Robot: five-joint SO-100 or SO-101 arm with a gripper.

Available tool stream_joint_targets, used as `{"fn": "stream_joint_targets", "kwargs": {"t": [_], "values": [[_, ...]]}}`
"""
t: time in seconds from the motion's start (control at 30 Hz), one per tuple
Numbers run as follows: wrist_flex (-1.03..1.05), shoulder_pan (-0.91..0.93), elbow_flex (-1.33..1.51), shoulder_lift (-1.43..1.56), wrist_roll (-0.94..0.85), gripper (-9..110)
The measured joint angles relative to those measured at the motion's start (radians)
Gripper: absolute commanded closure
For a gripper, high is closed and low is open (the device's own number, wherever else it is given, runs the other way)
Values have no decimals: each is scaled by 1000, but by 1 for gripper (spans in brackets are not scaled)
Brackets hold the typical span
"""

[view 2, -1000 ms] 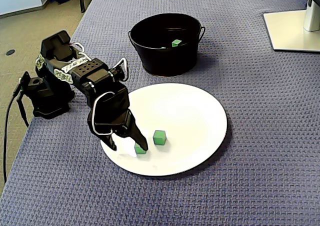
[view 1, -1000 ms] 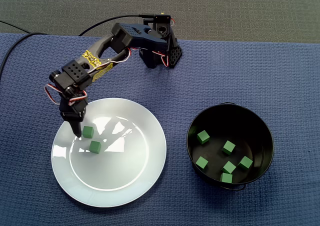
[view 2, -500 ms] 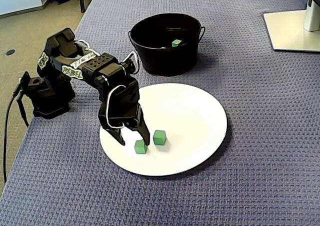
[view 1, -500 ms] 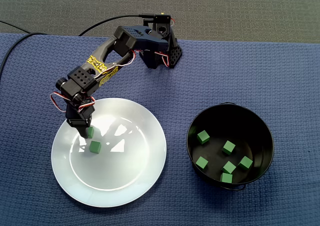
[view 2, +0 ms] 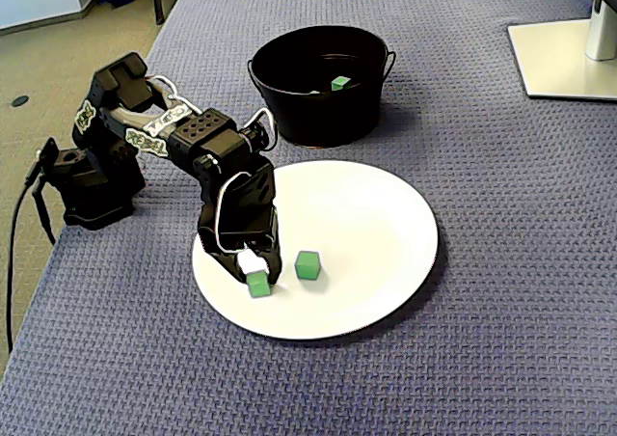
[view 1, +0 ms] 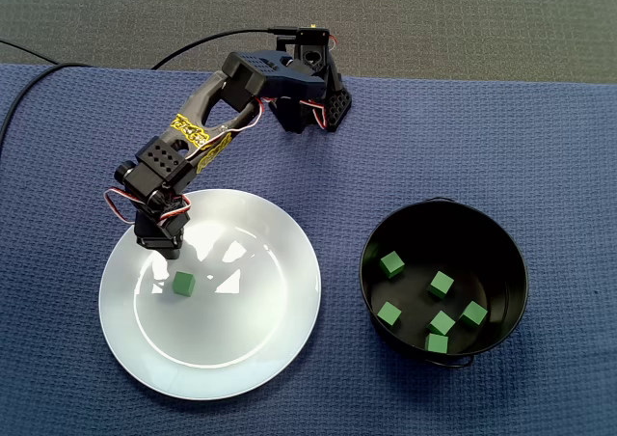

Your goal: Pick up the items on the white plate and put them in the black container.

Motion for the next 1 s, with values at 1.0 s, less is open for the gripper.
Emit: {"fn": "stream_joint_targets", "kwargs": {"t": [1.0], "values": [[-20, -723, -75, 1149, 20, 102]]}}
